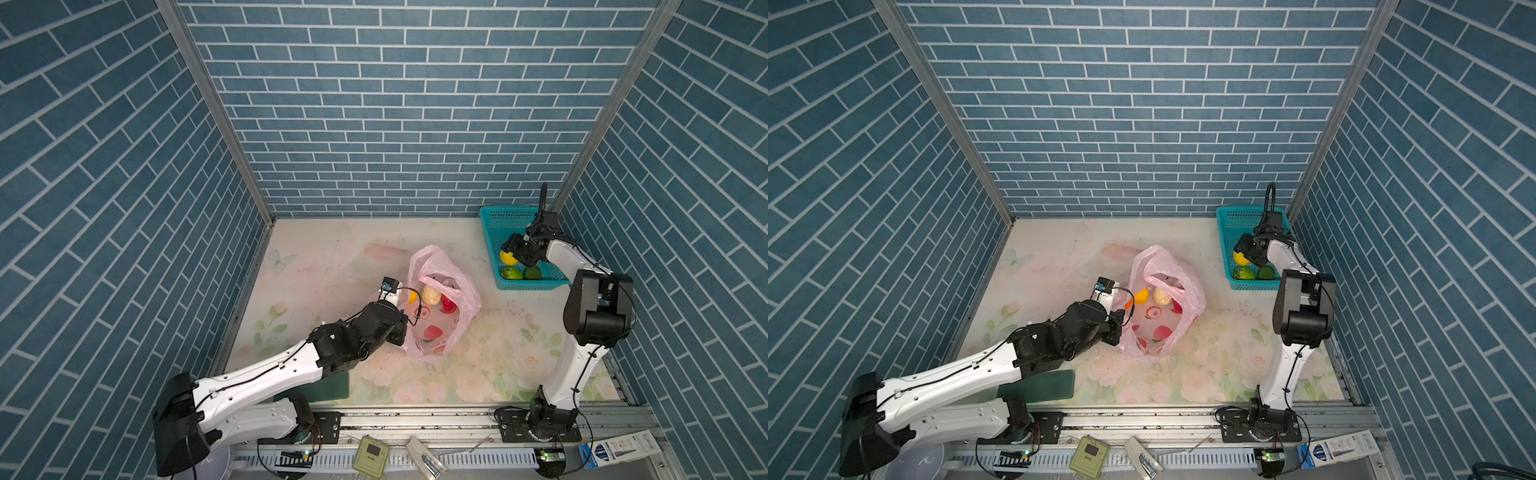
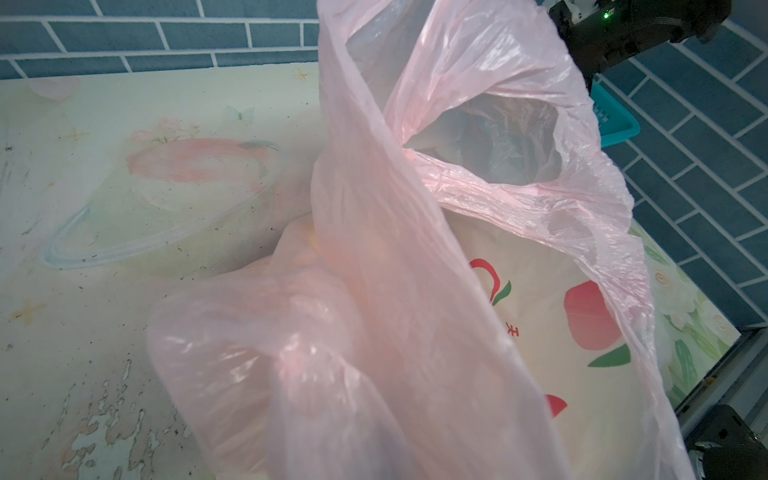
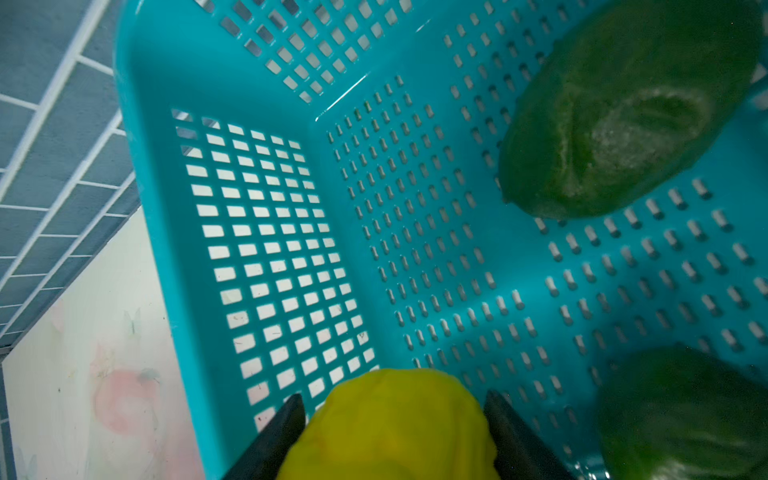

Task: Untie the knot of the plastic bag and take out the fruit
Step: 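Lower the yellow lemon into the basket and open the right gripper, then move the right gripper back into the bag above the remaining fruit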

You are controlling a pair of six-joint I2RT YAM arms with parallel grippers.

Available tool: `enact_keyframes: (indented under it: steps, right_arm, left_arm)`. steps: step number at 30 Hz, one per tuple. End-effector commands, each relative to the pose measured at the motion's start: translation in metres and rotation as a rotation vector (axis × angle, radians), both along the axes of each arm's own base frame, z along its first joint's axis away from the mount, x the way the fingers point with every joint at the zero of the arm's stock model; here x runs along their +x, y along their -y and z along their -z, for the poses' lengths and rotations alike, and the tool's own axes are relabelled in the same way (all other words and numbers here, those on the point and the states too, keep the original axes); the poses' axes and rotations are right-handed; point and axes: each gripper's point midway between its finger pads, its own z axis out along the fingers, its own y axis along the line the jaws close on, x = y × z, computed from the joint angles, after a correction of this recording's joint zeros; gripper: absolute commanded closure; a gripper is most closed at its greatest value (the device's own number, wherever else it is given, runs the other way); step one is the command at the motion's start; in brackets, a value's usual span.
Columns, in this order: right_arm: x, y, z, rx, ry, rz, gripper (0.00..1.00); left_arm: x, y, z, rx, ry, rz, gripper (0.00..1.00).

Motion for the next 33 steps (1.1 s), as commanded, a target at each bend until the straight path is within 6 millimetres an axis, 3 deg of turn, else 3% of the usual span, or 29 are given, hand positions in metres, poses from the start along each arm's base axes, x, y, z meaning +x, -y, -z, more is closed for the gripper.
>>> enact_keyframes:
  steps: [1, 6, 13, 19, 26, 33]
  right_arm:
    - [0.014, 0.007, -0.018, -0.051, 0.056, -0.003, 0.25]
    - [0.012, 0.01, -0.024, -0.075, 0.06, -0.003, 0.18]
    - [0.004, 0.004, -0.04, -0.069, 0.082, -0.029, 0.18]
    - [-0.019, -0.013, -0.063, -0.035, 0.087, -0.085, 0.17]
    - [-0.077, -0.055, -0.112, 0.0, 0.126, -0.206, 0.17]
    - [-0.156, -0.135, -0.169, 0.037, 0.194, -0.406, 0.16]
  left_arm:
    - [0.001, -0.003, -0.008, -0.016, 0.014, -0.019, 1.0]
    - [0.001, -0.004, -0.009, -0.016, 0.016, -0.02, 1.0]
    - [0.0, -0.004, -0.01, -0.013, 0.02, -0.014, 1.0]
    - [-0.001, -0.007, -0.011, -0.014, 0.022, -0.017, 1.0]
    - [-0.004, -0.012, -0.011, -0.003, 0.019, -0.013, 1.0]
    - [-0.006, -0.012, -0.009, 0.008, 0.014, 0.006, 1.0]
